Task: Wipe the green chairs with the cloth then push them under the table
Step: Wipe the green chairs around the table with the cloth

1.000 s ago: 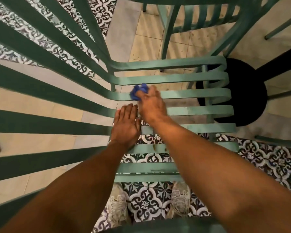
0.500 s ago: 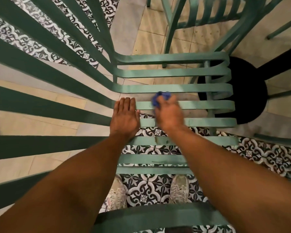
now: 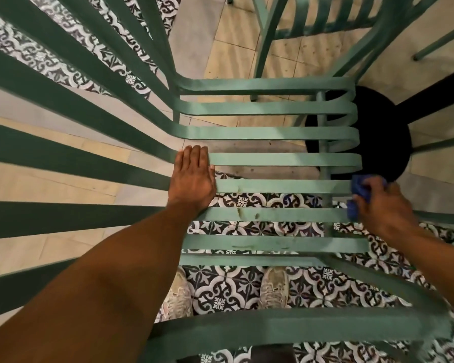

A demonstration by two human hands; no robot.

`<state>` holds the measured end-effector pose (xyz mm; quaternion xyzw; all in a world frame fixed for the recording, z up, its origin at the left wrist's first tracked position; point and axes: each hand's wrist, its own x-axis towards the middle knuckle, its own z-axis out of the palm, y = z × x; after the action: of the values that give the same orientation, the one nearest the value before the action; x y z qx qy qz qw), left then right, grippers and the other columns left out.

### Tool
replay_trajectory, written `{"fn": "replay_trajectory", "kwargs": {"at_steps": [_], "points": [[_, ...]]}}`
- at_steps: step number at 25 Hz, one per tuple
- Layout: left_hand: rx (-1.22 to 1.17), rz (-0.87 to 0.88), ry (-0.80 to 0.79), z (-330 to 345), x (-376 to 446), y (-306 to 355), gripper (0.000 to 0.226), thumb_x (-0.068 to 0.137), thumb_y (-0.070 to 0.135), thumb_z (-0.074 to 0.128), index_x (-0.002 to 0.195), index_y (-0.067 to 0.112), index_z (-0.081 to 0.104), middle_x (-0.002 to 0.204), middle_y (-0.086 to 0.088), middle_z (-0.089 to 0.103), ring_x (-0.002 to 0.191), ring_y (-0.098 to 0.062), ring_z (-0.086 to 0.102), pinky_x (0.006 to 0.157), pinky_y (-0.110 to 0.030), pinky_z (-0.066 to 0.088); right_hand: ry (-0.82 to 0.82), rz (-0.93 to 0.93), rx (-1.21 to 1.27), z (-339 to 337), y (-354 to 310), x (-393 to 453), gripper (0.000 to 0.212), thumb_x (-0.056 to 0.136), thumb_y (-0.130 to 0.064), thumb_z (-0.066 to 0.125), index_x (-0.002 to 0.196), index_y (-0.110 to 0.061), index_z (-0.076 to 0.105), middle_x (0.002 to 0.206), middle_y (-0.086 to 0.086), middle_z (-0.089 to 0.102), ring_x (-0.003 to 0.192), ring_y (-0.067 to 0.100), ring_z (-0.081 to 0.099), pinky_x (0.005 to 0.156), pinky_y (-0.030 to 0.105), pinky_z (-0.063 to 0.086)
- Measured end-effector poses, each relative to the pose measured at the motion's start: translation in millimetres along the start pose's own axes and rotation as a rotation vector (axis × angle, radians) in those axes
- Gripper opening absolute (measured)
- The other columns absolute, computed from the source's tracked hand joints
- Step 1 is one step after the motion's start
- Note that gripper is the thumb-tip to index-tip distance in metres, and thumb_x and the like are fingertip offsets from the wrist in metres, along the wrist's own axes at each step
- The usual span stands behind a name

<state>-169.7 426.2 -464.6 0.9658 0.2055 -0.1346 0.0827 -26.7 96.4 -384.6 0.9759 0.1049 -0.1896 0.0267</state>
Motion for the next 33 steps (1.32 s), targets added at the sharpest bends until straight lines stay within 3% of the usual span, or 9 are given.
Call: {"fn": "replay_trajectory", "kwargs": {"at_steps": [3,6,8,13,17,23,25,30,33], "points": [[-0.005,-0.003,-0.003,0,1,2,0.06,0.102,0.04,0.01,0.153,0.007,0.008,0.16,-0.015,0.013,0.148,-0.027,0.004,0.119,-0.04,-0.007,0.005,-0.307,0.027,20,-74,-21,0.031,0.096,-0.025,0.05,0.124,-0.017,0.038,0.121,0.02,0.045,0.083,0.033,0.056,0.068,0.037,0.05],[0.011,0.002,-0.029,0,3,-1,0.059,0.102,0.039,0.011,0.153,0.009,0.007,0.16,-0.013,0.011,0.148,-0.025,0.003,0.119,-0.038,-0.008,-0.225,-0.696,0.054,52,-197,-62,0.032,0.098,-0.029,0.046,0.126,-0.022,0.033,0.125,0.015,0.04,0.096,0.03,0.055,0.076,0.034,0.047],[0.012,0.013,-0.031,0,5,-4,0.058,0.103,0.038,0.012,0.153,0.01,0.009,0.16,-0.013,0.013,0.148,-0.025,0.004,0.118,-0.037,-0.007,-0.262,-0.726,0.035,57,-231,-74,0.035,0.096,-0.024,0.05,0.126,-0.023,0.032,0.123,0.016,0.041,0.103,0.034,0.055,0.078,0.037,0.046],[-0.036,0.003,-0.017,0,2,-2,0.059,0.102,0.04,0.012,0.153,0.009,0.01,0.16,-0.013,0.012,0.148,-0.026,0.004,0.119,-0.038,-0.007,-0.286,-0.725,0.022,33,-81,-55,0.025,0.094,-0.036,0.053,0.107,-0.035,0.031,0.116,-0.004,0.044,0.089,0.017,0.053,0.072,0.028,0.047],[-0.044,0.002,0.003,1,1,-3,0.058,0.102,0.039,0.014,0.152,0.008,0.014,0.159,-0.014,0.016,0.148,-0.027,0.006,0.12,-0.039,-0.005,-0.234,-0.404,-0.132,-3,11,-35,0.028,0.088,-0.04,0.058,0.095,-0.033,0.032,0.109,0.008,0.053,0.075,0.017,0.052,0.065,0.025,0.039],[-0.049,-0.009,-0.008,1,2,-1,0.057,0.103,0.038,0.016,0.152,0.009,0.014,0.16,-0.013,0.016,0.148,-0.025,0.006,0.12,-0.038,-0.006,-0.56,-0.998,-0.02,72,-195,-97,0.033,0.09,-0.019,0.055,0.12,-0.025,0.041,0.117,0.008,0.049,0.09,0.021,0.055,0.076,0.033,0.052],[-0.053,-0.008,-0.013,2,4,-3,0.057,0.103,0.039,0.015,0.153,0.01,0.012,0.16,-0.013,0.013,0.148,-0.024,0.004,0.119,-0.037,-0.007,-0.511,-1.097,-0.045,73,-235,-106,0.04,0.088,-0.013,0.059,0.123,-0.022,0.042,0.114,0.012,0.05,0.081,0.021,0.049,0.07,0.032,0.047],[-0.055,-0.002,-0.009,1,2,-2,0.059,0.103,0.04,0.013,0.153,0.009,0.01,0.161,-0.013,0.01,0.149,-0.024,0.002,0.119,-0.037,-0.008,-0.34,-0.702,-0.007,28,-71,-43,0.038,0.086,-0.027,0.064,0.105,-0.041,0.035,0.109,-0.001,0.045,0.088,0.019,0.056,0.067,0.021,0.042],[-0.03,0.003,-0.013,0,2,0,0.059,0.102,0.041,0.01,0.153,0.01,0.006,0.161,-0.012,0.007,0.149,-0.024,-0.001,0.118,-0.037,-0.011,-0.218,-0.373,0.003,6,23,-26,0.059,0.071,-0.015,0.079,0.095,-0.042,0.033,0.102,0.009,0.051,0.081,0.035,0.061,0.069,0.037,0.05]]}}
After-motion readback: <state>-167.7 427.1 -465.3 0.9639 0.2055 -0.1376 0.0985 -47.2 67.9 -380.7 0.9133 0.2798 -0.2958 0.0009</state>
